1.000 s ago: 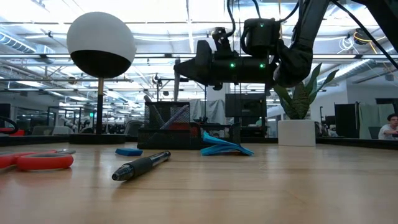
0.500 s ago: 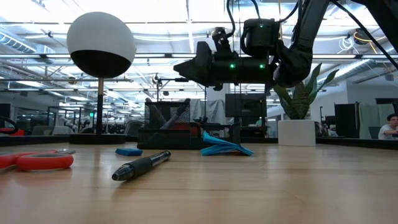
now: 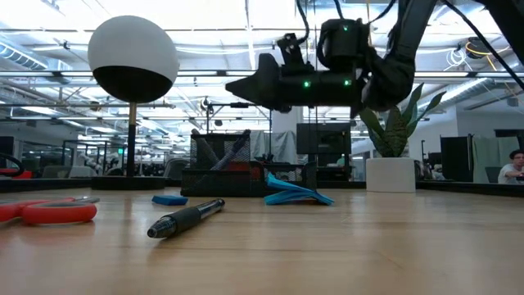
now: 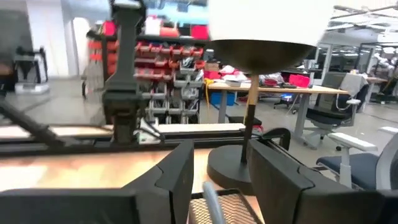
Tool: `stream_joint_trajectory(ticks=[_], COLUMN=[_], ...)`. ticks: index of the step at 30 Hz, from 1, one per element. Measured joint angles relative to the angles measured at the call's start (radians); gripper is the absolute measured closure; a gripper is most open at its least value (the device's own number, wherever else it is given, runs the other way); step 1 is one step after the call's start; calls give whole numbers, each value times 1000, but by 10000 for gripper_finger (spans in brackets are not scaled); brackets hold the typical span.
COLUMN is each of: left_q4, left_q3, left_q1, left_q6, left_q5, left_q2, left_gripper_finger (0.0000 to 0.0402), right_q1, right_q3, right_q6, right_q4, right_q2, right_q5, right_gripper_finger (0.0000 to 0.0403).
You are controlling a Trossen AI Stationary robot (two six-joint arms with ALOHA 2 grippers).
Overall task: Pick and place office supplies into organizer
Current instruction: Put the black pen into the black mesh organizer
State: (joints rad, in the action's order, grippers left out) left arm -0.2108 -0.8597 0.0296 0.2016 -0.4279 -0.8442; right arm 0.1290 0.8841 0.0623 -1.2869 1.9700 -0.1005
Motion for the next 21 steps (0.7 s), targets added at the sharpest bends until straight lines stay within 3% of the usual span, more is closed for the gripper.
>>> stream_joint_trajectory(ticks=[3,13,21], left_q4=[0,0,0], left_q3=[0,0,0], left_q1=[0,0,0], left_q6=[0,0,0], left_q5=[0,0,0], left_q2=[0,0,0], left_gripper_finger=[275,274,274], right_q1=[-20,-104,-198], right_q3=[23,203,293], right_q6=[50,232,449], right_q4=[119,758,1066], right_q2=[-42,-185,-200], right_q5=[1,1,20], right_gripper_finger=[264,267,269])
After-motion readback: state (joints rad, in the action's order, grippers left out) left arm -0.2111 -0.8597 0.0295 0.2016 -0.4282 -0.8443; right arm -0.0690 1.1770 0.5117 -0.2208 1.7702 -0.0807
